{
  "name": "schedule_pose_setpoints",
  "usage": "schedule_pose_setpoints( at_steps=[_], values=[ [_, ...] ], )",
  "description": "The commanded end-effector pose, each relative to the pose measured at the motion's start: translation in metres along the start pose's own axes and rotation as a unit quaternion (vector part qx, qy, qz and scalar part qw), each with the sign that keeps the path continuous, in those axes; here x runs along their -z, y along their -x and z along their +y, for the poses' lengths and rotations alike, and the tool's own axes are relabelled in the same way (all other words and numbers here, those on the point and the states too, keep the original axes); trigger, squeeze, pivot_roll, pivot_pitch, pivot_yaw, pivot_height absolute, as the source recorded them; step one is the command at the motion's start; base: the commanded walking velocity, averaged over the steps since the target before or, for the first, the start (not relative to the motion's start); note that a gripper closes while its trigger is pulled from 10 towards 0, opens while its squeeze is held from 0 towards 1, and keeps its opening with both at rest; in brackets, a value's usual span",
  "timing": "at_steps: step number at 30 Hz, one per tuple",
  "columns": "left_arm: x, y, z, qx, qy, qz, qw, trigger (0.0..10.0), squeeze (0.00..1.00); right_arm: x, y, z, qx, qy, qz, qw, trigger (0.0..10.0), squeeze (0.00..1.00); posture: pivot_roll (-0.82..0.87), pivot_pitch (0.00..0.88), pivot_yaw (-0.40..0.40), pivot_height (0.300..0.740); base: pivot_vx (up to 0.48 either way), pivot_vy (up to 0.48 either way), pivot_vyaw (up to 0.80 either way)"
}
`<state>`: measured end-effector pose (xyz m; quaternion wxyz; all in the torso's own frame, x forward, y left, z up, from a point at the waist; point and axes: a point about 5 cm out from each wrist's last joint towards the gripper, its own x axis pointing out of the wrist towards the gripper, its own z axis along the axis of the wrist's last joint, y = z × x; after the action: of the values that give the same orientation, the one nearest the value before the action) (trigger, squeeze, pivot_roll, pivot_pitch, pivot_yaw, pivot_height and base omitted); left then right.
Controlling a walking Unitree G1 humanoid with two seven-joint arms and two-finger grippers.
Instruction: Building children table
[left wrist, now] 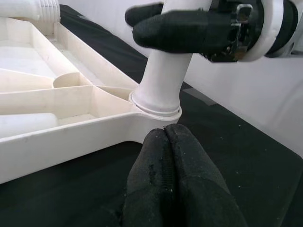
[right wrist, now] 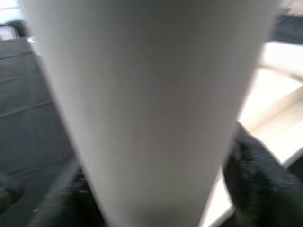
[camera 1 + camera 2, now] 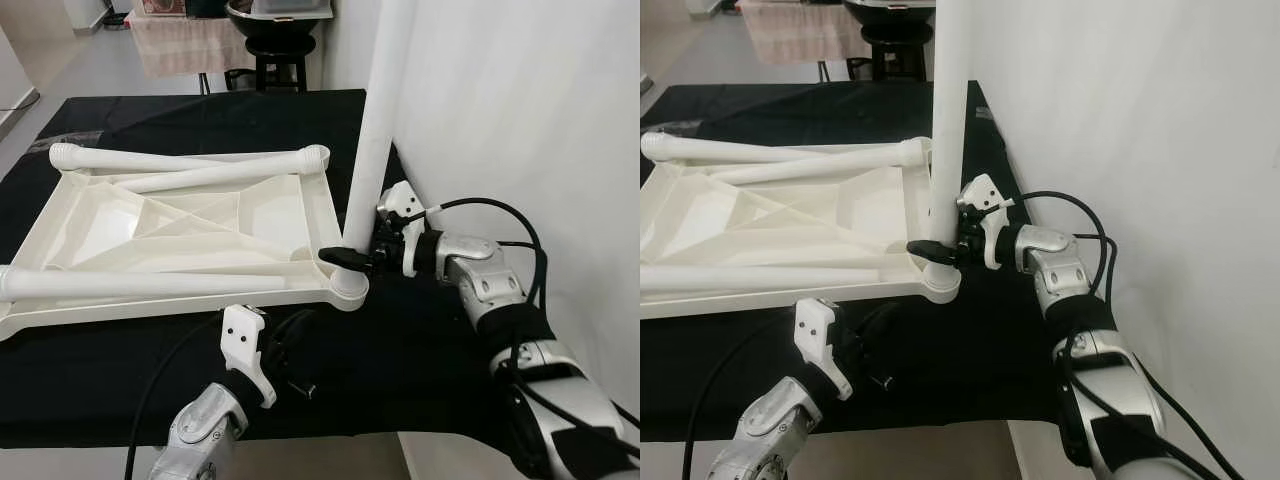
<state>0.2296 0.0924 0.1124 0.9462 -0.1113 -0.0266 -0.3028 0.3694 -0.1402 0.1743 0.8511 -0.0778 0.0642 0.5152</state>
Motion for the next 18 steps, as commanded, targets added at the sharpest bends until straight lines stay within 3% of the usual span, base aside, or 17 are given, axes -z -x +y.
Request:
schedule_pose_setpoints(
  at_steps=[1, 10, 13, 14, 16, 17, 18],
  values=[
    [0.002, 0.0, 0.0, -0.005, 0.0, 0.002, 1.0, 10.0, 0.0, 0.005, -0.001, 0.001, -0.004, -0.008, -0.005, 1.0, 0.0, 0.0, 0.08, 0.054, -0.045, 0.74, 0.0, 0.0, 0.0],
    [0.001, 0.001, 0.001, -0.004, 0.002, 0.002, 1.0, 10.0, 0.0, 0.018, 0.006, -0.003, 0.039, -0.019, -0.015, 0.999, 0.0, 0.0, 0.07, 0.06, -0.038, 0.74, 0.0, 0.0, 0.0],
    [0.001, 0.002, 0.001, -0.003, 0.001, 0.002, 1.0, 10.0, 0.0, 0.026, 0.01, -0.003, 0.076, -0.022, -0.02, 0.997, 0.0, 0.0, 0.07, 0.063, -0.037, 0.74, 0.0, 0.0, 0.0],
    [0.0, 0.003, 0.001, -0.004, 0.001, 0.002, 1.0, 10.0, 0.0, 0.038, 0.009, 0.002, 0.123, -0.031, -0.013, 0.992, 0.0, 0.0, 0.06, 0.075, -0.038, 0.74, 0.0, 0.0, 0.0],
    [-0.001, 0.005, 0.002, -0.005, 0.001, 0.002, 1.0, 10.0, 0.0, 0.068, 0.016, 0.012, 0.338, -0.039, 0.063, 0.938, 0.0, 0.0, 0.05, 0.083, -0.035, 0.74, 0.0, 0.0, 0.0],
    [-0.001, 0.005, 0.002, -0.005, 0.001, 0.002, 1.0, 10.0, 0.0, 0.068, 0.016, 0.012, 0.338, -0.039, 0.063, 0.938, 0.0, 0.0, 0.05, 0.083, -0.035, 0.74, 0.0, 0.0, 0.0],
    [-0.001, 0.006, 0.003, -0.005, 0.001, 0.002, 1.0, 10.0, 0.0, 0.074, 0.021, 0.015, 0.395, -0.035, 0.083, 0.914, 0.0, 0.0, 0.05, 0.083, -0.035, 0.74, 0.0, 0.0, 0.0]
  ],
)
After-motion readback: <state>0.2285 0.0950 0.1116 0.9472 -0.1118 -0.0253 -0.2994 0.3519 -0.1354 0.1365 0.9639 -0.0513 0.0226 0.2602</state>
